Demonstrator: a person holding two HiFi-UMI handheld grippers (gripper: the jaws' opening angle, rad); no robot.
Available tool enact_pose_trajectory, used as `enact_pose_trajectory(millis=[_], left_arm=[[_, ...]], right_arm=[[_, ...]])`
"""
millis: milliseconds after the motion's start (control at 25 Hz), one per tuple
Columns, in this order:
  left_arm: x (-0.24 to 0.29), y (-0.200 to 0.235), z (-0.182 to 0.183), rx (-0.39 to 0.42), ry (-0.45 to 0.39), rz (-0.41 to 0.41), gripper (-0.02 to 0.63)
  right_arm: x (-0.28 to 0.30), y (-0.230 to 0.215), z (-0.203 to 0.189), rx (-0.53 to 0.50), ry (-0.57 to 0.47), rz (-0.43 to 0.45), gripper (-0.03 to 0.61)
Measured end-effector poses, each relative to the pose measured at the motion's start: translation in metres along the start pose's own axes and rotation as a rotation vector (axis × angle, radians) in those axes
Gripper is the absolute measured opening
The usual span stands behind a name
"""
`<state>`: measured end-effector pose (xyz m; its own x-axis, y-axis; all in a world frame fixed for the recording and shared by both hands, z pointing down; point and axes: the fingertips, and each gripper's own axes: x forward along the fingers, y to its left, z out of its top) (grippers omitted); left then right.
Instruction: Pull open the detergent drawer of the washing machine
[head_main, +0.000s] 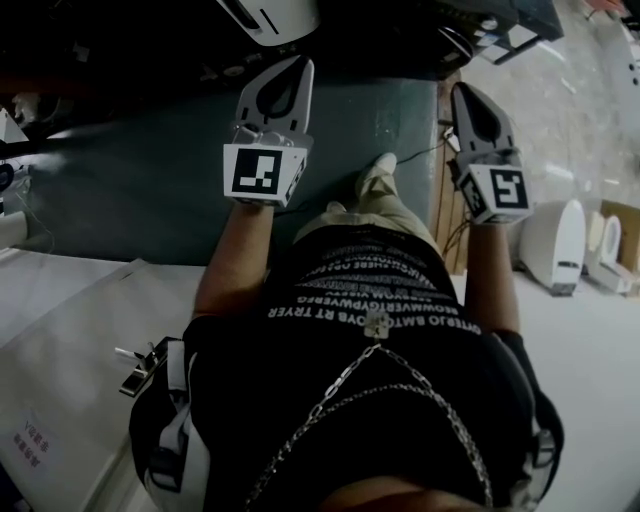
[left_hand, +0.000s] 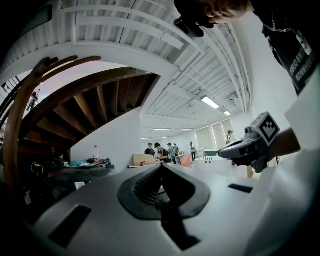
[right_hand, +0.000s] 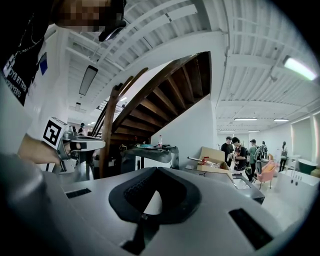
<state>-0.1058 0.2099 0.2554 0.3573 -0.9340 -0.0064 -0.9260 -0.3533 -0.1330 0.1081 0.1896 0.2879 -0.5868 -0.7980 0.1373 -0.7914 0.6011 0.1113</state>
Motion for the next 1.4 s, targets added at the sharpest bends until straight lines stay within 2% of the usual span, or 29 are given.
enact_pose_trajectory(millis=[360, 520, 800, 1200, 1400], left_arm=[[0.056, 0.001, -0.012, -0.012, 0.031, -0.020, 0.003], [0.077, 0.008, -0.019, -0.025, 0.038, -0.021, 0.003], [0.114, 0.017, -0.026, -0.037, 0.051, -0.050, 0.003], [0.149, 0.027, -0.012, -0.036, 0.051, -0.029, 0.003], [0.171, 0.023, -0.007, -0.002, 0.076, -0.032, 0.003]], right_arm=[[0.035, -0.042, -0.012, 0.038, 0.024, -0.001, 0.003], [0.053, -0.053, -0.012, 0.021, 0.014, 0.018, 0.003], [0.081, -0.069, -0.012, 0.051, 0.037, 0.017, 0.003], [0.111, -0.097, 0.000, 0.053, 0.024, 0.051, 0.003], [0.121, -0.116, 0.007, 0.053, 0.003, 0.082, 0.003]])
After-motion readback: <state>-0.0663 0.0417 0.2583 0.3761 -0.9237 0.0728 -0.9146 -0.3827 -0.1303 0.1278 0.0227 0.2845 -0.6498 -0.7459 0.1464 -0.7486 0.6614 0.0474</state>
